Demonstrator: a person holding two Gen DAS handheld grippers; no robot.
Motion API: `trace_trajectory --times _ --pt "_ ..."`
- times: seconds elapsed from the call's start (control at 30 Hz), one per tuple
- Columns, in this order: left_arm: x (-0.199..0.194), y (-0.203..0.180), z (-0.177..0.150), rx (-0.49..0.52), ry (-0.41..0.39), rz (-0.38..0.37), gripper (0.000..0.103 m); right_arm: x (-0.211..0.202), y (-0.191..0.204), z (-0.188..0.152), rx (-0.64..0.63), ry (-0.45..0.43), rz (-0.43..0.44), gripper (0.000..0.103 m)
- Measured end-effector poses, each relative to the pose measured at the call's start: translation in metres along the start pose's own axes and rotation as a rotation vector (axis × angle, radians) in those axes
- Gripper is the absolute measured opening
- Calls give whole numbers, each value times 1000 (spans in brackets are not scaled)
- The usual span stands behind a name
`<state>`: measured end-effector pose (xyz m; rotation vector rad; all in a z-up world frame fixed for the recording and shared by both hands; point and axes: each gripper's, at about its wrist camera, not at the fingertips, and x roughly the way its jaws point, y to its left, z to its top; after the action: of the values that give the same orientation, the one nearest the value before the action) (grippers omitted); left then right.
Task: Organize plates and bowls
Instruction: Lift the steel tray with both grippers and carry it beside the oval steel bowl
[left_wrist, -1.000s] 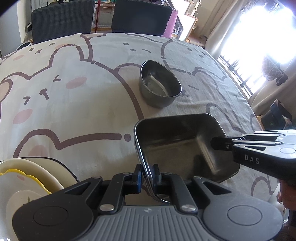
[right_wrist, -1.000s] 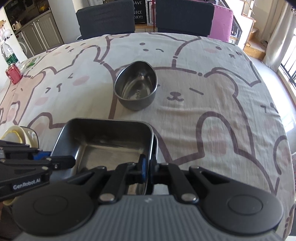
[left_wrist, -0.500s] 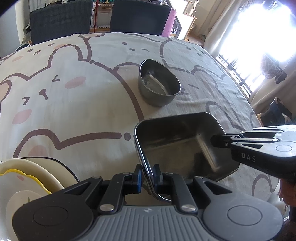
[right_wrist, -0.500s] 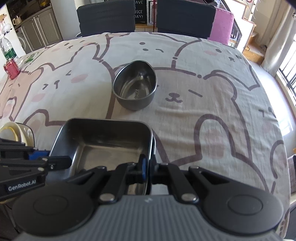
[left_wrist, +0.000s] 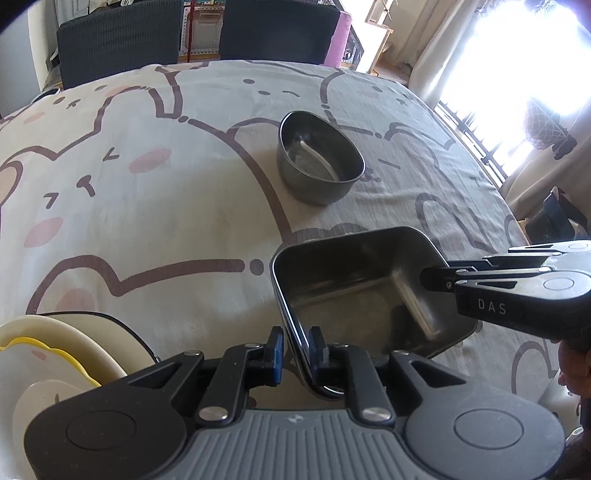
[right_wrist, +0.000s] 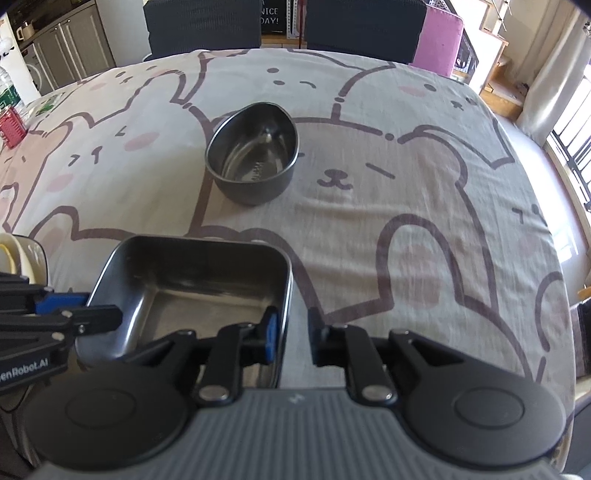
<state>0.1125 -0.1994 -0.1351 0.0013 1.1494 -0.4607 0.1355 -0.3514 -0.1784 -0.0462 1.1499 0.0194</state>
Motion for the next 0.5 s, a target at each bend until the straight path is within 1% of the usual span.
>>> trace_trajectory --times 0.07,0.2,0.37,0.5 --pt "2 0 0 1 3 4 20 2 -2 0 4 2 9 19" --pt "7 2 -1 -10 23 0 20 10 -11 0 30 19 40 24" --pt "10 3 -3 -18 42 -12 20 20 -21 -2 71 47 86 24" --pt "11 3 -3 -23 48 -19 20 26 -27 -4 89 49 101 30"
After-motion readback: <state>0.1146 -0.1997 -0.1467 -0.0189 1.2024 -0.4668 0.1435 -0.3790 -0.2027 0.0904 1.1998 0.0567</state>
